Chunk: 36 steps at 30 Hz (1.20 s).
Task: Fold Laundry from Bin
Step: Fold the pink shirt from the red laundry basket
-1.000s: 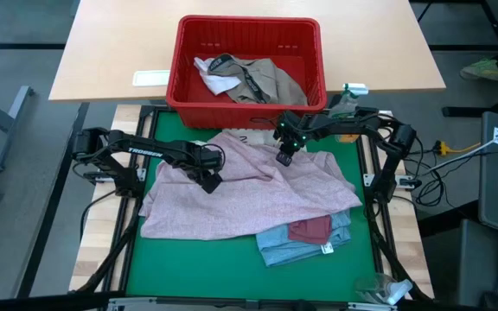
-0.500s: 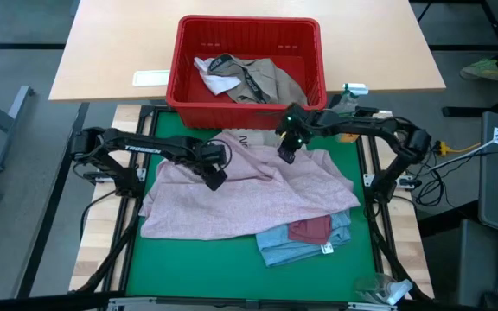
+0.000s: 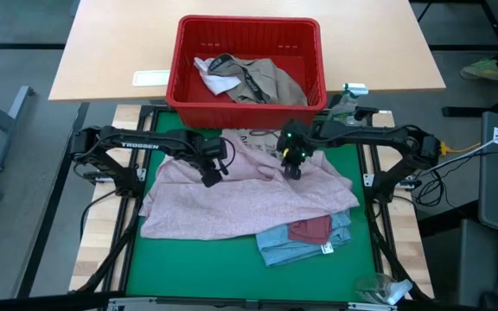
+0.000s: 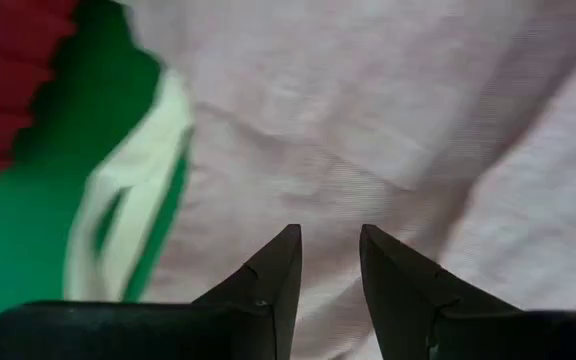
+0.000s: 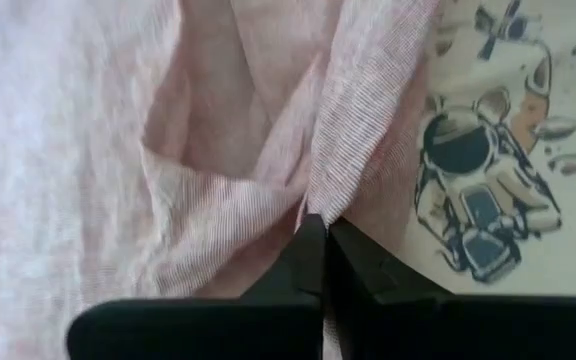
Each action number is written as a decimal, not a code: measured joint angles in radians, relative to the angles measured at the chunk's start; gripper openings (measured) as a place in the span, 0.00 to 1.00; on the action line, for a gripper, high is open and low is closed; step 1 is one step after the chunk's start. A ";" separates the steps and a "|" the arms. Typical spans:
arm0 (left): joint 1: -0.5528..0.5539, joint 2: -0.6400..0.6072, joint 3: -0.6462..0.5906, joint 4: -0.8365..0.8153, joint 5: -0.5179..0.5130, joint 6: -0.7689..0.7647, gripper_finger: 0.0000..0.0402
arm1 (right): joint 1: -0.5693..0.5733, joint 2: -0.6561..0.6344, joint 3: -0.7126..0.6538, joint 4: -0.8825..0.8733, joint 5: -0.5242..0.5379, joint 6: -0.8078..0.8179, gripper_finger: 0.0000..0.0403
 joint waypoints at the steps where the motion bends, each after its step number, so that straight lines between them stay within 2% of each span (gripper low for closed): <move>1: 0.000 0.000 0.000 -0.007 -0.022 -0.001 0.25 | 0.015 0.000 0.000 -0.009 0.023 0.000 0.00; 7: 0.006 0.001 0.000 -0.057 -0.138 0.048 0.30 | 0.087 0.000 0.000 -0.024 0.089 0.000 0.01; 13: 0.065 0.002 0.000 -0.089 -0.147 0.048 0.43 | 0.106 0.000 0.000 -0.031 0.090 0.000 0.01; 16: 0.115 0.002 0.000 -0.089 -0.126 0.048 0.47 | 0.104 0.000 0.000 -0.035 0.090 0.000 0.00; 21: 0.208 0.002 -0.025 -0.086 -0.073 0.048 0.47 | 0.103 0.000 0.000 -0.037 0.090 -0.001 0.01; 26: 0.271 0.002 -0.122 -0.083 -0.033 0.048 0.47 | 0.103 0.001 0.000 -0.038 0.090 -0.023 0.00; 36: 0.296 0.003 -0.242 -0.080 -0.024 0.093 0.46 | 0.103 0.001 0.000 -0.038 0.090 -0.024 0.01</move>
